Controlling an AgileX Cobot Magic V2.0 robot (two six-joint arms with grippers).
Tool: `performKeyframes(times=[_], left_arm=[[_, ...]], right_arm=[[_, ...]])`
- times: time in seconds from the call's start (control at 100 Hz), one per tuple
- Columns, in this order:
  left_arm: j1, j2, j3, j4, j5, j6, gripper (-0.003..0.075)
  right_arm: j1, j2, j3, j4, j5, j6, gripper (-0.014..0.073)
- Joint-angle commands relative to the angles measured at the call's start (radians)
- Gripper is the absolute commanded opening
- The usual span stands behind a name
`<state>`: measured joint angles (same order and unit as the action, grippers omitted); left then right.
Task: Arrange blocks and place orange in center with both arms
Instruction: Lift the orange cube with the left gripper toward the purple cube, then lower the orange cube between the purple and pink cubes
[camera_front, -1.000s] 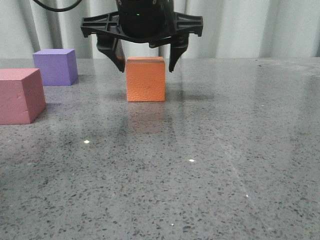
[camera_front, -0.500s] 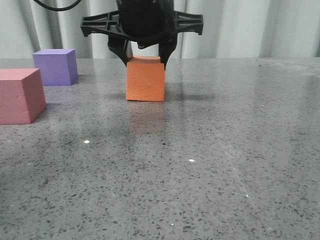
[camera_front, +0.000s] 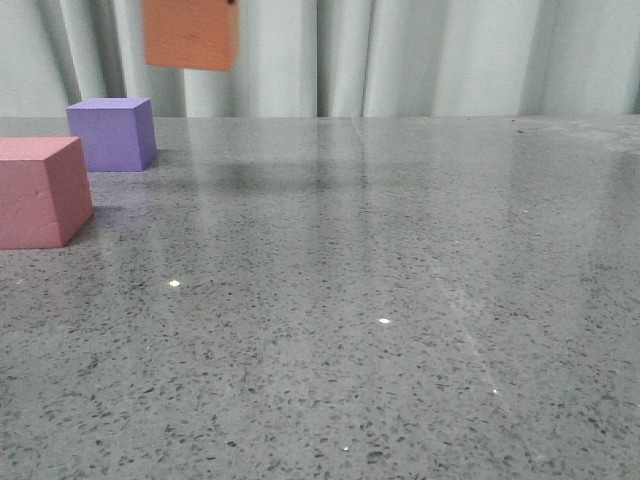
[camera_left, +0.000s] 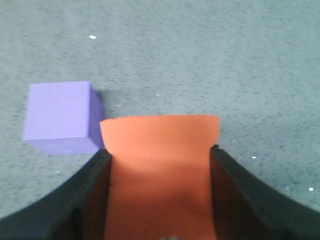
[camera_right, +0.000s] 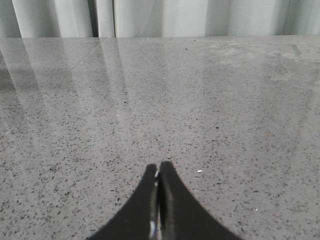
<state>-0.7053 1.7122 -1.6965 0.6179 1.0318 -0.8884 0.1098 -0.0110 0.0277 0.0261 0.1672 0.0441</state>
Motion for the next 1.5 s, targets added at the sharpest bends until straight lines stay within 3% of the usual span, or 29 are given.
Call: performKeyframes(times=[0.0, 0.21, 0.74, 1.04, 1.49], left_arm=[[0.013, -0.066, -0.031, 0.041, 0.002, 0.031, 0.0165], [0.041, -0.080, -0.003, 0.044, 0.018, 0.076, 0.0165], [0.198, -0.254, 0.297, -0.032, -0.212, 0.076, 0.0165], [0.209, -0.257, 0.363, -0.039, -0.304, 0.076, 0.0165], [0.209, -0.257, 0.369, -0.026, -0.328, 0.076, 0.0165]], right_arm=[[-0.008, -0.024, -0.013, 0.001, -0.084, -0.008, -0.0067], [-0.008, -0.024, -0.013, 0.001, -0.084, -0.008, -0.0067], [-0.008, -0.024, -0.013, 0.001, -0.084, -0.008, -0.0067], [-0.008, -0.024, -0.013, 0.001, -0.084, -0.008, -0.0067], [-0.008, -0.024, -0.013, 0.001, -0.084, -0.008, -0.0067]])
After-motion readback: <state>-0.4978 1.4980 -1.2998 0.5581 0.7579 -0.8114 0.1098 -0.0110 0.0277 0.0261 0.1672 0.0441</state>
